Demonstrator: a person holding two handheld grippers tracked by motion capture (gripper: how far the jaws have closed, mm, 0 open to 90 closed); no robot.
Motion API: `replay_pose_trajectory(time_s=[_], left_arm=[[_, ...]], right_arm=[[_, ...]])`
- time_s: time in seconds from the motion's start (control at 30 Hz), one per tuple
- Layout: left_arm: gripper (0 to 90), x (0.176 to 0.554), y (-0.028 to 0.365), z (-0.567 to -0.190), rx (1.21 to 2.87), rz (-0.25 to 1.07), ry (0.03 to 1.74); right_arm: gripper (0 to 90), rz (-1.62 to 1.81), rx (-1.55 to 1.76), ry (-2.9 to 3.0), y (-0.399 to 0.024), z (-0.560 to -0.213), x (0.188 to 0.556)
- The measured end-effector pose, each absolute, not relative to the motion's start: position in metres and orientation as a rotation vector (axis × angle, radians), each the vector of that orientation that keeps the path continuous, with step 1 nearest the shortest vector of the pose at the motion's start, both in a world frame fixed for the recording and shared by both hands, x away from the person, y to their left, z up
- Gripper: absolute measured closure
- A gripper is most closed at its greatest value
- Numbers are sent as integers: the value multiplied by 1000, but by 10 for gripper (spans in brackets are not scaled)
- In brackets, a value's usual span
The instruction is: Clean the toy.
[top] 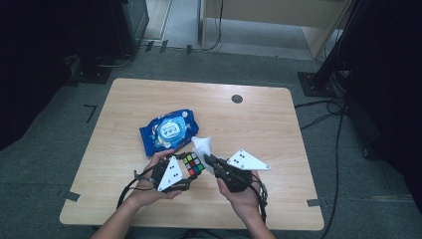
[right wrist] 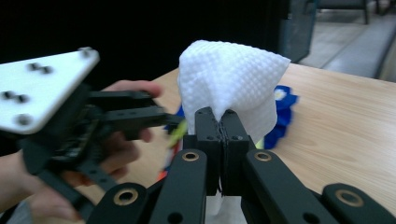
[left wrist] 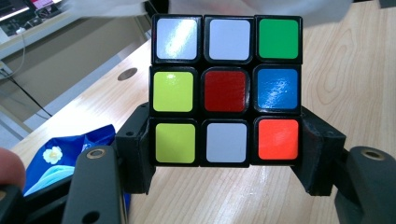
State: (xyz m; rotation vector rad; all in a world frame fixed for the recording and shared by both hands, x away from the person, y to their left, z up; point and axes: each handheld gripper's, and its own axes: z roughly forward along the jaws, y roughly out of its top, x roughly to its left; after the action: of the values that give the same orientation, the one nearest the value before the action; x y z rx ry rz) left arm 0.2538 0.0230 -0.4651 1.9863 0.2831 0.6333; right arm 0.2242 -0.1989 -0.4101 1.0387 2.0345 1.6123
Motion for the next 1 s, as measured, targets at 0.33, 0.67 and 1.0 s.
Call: replay_pose_trajectory(time_s=[0.33,0.67,1.0], left_arm=[[344,255,24,-464,1978,610,285],[344,257,32,-458,1935,602,318],[344,262,38,-456,1918,597,347]], right_arm=[[894,1587,1218,2023,-214,-434,243],[884,1382,1488,1950,-253,-471,271],[609,1134,1631,1806,-296,-492,284]])
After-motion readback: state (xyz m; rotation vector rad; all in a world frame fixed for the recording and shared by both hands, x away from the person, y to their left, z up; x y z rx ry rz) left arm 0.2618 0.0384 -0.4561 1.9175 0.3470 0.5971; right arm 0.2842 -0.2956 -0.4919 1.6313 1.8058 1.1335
